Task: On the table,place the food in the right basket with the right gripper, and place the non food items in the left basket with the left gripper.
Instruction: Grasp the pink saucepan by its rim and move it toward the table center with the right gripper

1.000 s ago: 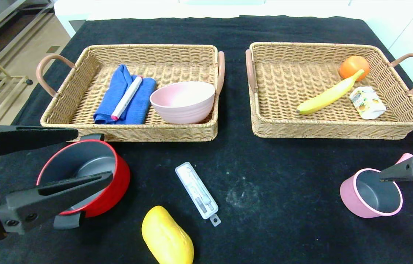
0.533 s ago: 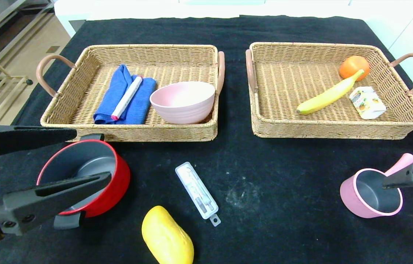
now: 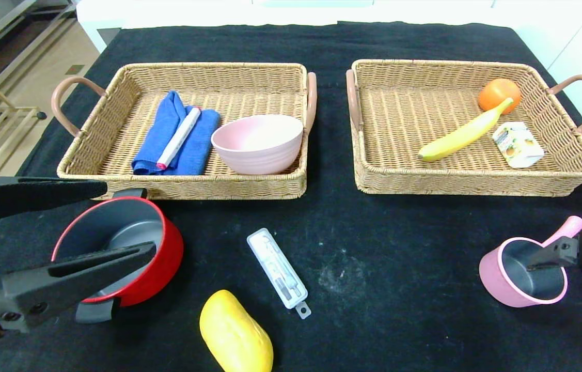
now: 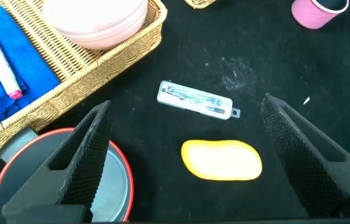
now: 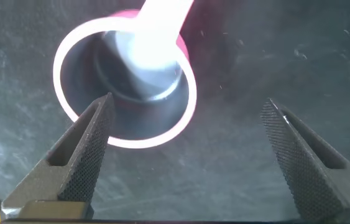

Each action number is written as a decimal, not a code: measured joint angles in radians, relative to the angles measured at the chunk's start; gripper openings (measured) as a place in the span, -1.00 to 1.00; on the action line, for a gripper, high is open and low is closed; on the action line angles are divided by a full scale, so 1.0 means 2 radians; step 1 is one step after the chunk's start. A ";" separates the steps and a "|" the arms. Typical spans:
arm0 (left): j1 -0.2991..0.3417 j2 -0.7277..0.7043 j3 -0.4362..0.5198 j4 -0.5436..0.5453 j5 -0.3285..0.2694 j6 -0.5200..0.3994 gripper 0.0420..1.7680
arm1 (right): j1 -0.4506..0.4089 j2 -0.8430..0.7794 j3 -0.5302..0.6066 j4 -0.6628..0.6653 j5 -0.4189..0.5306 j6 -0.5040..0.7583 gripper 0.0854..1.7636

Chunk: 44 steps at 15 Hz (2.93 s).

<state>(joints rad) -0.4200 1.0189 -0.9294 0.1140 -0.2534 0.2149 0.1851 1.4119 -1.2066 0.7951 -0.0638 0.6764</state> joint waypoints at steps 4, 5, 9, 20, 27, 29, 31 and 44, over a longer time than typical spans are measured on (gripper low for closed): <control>0.000 0.000 0.000 -0.001 0.000 0.000 0.94 | -0.011 0.019 0.032 -0.051 0.008 0.000 0.94; 0.000 0.000 0.000 -0.001 0.000 0.000 0.94 | -0.012 0.023 0.035 -0.053 0.010 0.000 0.94; 0.000 0.000 0.000 -0.001 0.000 0.000 0.94 | -0.014 0.038 0.041 -0.055 0.009 0.001 0.94; 0.000 -0.002 0.001 0.000 0.000 0.000 0.94 | -0.014 0.042 0.058 -0.077 0.020 0.000 -0.67; 0.000 -0.003 0.001 0.000 0.000 0.000 0.94 | -0.014 0.041 0.057 -0.077 0.020 0.000 -0.89; 0.000 -0.003 0.001 0.000 0.000 0.000 0.94 | -0.014 0.040 0.057 -0.077 0.022 -0.001 -0.89; 0.000 -0.003 0.001 0.000 0.000 0.000 0.94 | -0.014 0.035 0.056 -0.077 0.036 -0.003 -0.89; 0.000 -0.006 0.000 0.002 0.000 0.000 0.94 | 0.092 0.023 0.003 -0.083 0.042 -0.032 -0.89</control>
<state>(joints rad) -0.4204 1.0079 -0.9298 0.1177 -0.2534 0.2153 0.3683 1.4585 -1.2006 0.6300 0.0211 0.6123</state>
